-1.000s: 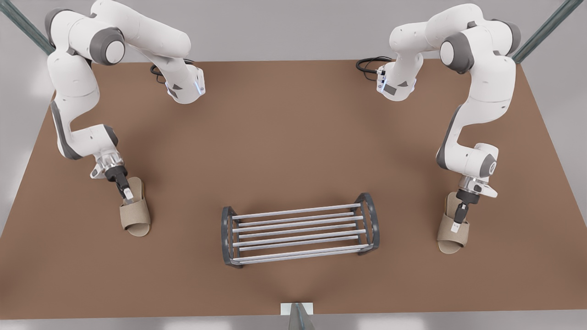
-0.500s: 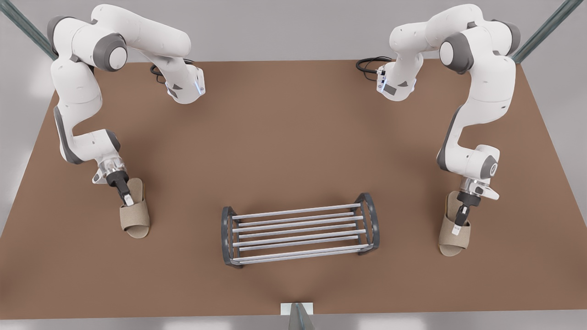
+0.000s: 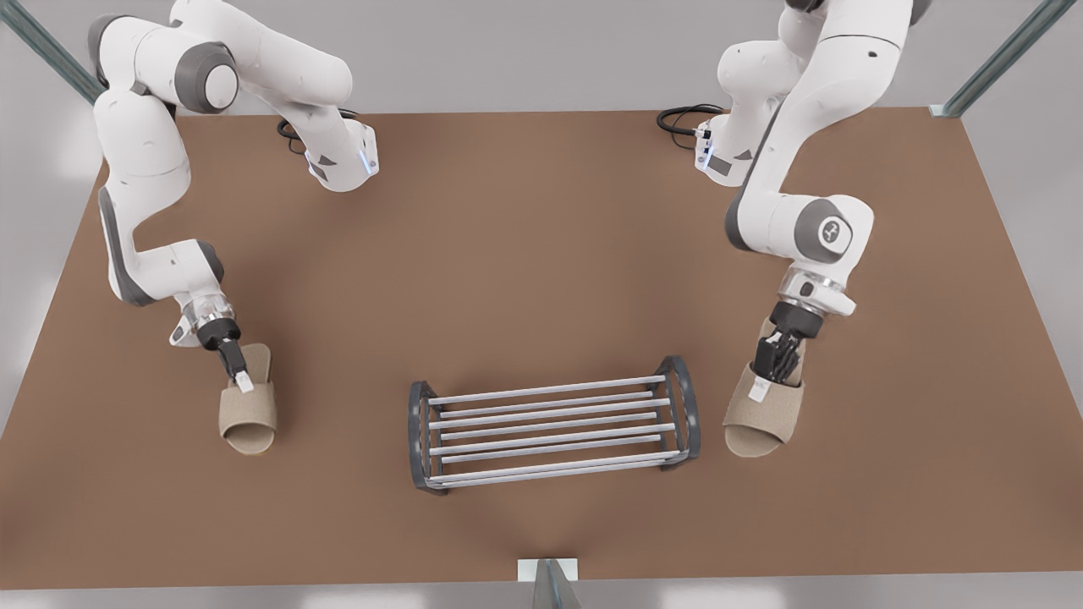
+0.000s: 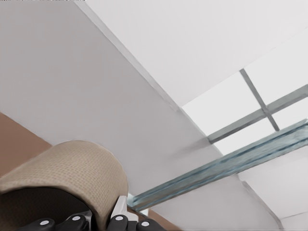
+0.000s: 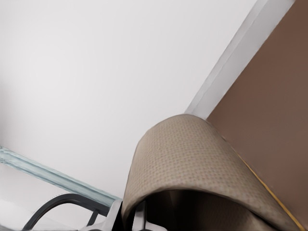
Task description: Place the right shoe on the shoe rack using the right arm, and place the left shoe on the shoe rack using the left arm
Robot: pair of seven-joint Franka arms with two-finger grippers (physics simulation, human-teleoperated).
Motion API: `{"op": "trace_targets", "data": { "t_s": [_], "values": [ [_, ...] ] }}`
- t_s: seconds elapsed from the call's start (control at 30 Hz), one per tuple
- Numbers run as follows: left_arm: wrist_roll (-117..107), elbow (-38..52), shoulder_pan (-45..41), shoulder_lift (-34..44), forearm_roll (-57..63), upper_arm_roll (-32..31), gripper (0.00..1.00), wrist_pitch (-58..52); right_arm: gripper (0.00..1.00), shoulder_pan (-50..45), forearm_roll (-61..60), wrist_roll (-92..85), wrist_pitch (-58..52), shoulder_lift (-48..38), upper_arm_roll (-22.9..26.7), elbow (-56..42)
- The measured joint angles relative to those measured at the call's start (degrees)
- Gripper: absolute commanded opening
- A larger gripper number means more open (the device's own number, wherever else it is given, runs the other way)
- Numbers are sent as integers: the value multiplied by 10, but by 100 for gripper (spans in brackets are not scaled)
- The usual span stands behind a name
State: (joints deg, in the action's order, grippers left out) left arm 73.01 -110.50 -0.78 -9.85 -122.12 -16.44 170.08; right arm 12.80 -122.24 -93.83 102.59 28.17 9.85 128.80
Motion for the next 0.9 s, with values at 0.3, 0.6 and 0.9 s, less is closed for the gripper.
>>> {"op": "trace_targets", "data": {
  "t_s": [0.3,0.6,0.9],
  "values": [
    [-72,120,-68,-42,-20,-190,23,213,21,26,0,70,147,-188,-154,31],
    [-144,330,-147,-253,-14,-155,23,282,21,16,3,173,230,-215,-213,34],
    [-188,422,-153,-357,62,-125,30,296,21,17,3,231,222,-215,-216,42]
  ]
}}
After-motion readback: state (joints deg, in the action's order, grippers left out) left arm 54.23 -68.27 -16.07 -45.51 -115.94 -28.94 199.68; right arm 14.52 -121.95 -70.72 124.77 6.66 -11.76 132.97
